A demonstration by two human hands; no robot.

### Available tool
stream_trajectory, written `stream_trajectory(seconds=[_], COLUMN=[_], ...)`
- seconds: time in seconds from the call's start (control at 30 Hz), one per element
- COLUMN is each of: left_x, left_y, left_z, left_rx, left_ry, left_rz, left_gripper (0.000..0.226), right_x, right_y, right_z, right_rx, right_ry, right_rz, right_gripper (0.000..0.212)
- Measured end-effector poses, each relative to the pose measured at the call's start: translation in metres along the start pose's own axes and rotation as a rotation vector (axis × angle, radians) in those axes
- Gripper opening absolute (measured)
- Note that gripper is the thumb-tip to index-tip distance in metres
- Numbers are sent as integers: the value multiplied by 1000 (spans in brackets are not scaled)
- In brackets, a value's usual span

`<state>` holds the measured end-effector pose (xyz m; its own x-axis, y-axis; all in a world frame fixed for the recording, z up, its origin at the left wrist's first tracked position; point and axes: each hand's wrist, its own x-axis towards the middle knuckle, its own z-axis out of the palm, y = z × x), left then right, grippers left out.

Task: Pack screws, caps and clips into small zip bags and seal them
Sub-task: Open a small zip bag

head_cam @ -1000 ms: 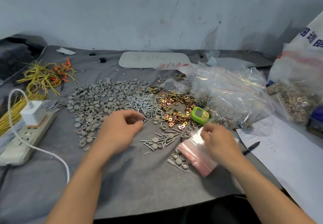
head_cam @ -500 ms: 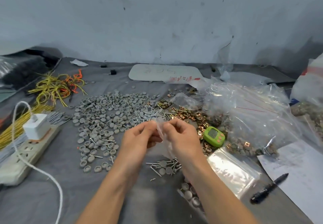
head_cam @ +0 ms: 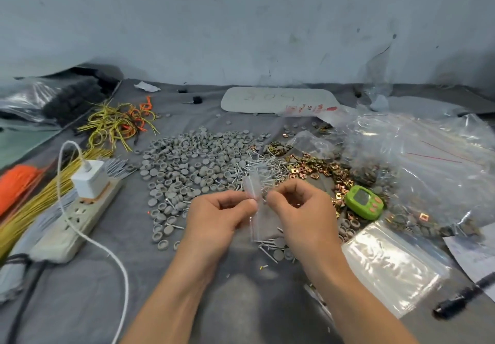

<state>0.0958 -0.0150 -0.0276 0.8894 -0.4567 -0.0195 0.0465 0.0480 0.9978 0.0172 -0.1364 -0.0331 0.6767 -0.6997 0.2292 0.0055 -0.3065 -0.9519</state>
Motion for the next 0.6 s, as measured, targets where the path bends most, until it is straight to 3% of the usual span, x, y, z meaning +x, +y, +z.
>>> stream_trajectory(seconds=[0.07,0.2,0.4,0.5,0.6], left_x=[3,1,-13,-11,-9], left_y=[1,1,6,7,7], left_z=[-3,-13,-9,-10,-10], left_rx=[38,220,571,577,437], left_ry=[105,208,123,65,-44], left_rz=[21,137,246,202,102], left_gripper=[13,15,20,18,18], right_x=[-2,-7,-10,-8,-5], right_y=[-2,-7,-6,-2,-2], right_z=[-2,4,14,8,1], right_rx=[-94,20,83,62,51], right_ry=[29,-205,-346,-333,-374], right_rz=[-74,-62,-7,-8,19], right_gripper=[18,3,20,30,37])
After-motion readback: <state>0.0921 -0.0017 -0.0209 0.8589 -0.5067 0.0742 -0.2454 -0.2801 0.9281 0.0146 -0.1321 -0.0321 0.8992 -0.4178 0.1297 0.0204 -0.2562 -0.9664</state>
